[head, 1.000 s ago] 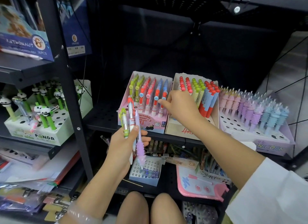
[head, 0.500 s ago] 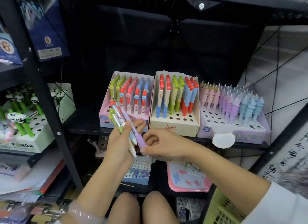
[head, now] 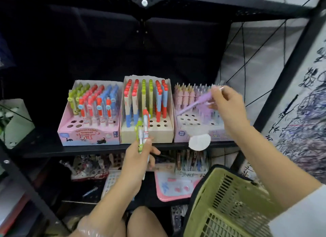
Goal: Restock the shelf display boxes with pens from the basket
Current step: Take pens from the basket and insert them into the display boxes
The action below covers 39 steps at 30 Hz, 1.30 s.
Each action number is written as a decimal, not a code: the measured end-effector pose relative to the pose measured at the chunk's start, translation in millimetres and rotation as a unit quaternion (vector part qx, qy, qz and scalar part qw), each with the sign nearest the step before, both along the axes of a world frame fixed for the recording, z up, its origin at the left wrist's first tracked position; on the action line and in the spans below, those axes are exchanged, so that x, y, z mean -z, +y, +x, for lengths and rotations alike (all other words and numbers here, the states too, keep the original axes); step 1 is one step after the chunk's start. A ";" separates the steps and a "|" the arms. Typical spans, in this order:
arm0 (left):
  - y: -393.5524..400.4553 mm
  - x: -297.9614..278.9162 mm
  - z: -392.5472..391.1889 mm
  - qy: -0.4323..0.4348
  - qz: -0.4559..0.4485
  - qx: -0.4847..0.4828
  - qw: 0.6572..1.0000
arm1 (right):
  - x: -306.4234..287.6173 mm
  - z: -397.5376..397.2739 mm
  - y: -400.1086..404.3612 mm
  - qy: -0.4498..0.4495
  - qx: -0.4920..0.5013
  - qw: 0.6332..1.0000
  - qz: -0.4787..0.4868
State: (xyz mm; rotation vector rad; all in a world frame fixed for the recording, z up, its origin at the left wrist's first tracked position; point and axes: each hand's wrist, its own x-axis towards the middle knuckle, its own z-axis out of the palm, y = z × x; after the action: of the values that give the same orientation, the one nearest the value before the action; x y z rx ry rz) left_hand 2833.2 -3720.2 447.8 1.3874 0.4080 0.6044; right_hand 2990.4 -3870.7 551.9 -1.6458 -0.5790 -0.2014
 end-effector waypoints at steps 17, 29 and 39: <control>-34.0 7.2 35.4 0.036 0.052 0.084 0.994 | -14.2 75.8 -38.4 -0.165 0.131 0.928 -0.308; -32.3 0.5 30.8 0.042 0.040 0.068 0.996 | 8.3 62.7 -12.3 -0.270 0.223 0.821 -0.451; -27.6 -8.2 24.0 0.035 0.004 0.076 0.997 | 0.5 12.3 -0.2 -0.191 0.057 0.915 -0.350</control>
State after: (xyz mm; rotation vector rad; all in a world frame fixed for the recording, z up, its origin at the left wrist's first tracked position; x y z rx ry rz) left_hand 2857.2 -3747.8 456.1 1.4352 0.3526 0.4352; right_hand 3002.7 -3870.9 551.3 -2.3638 -0.9226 -0.4466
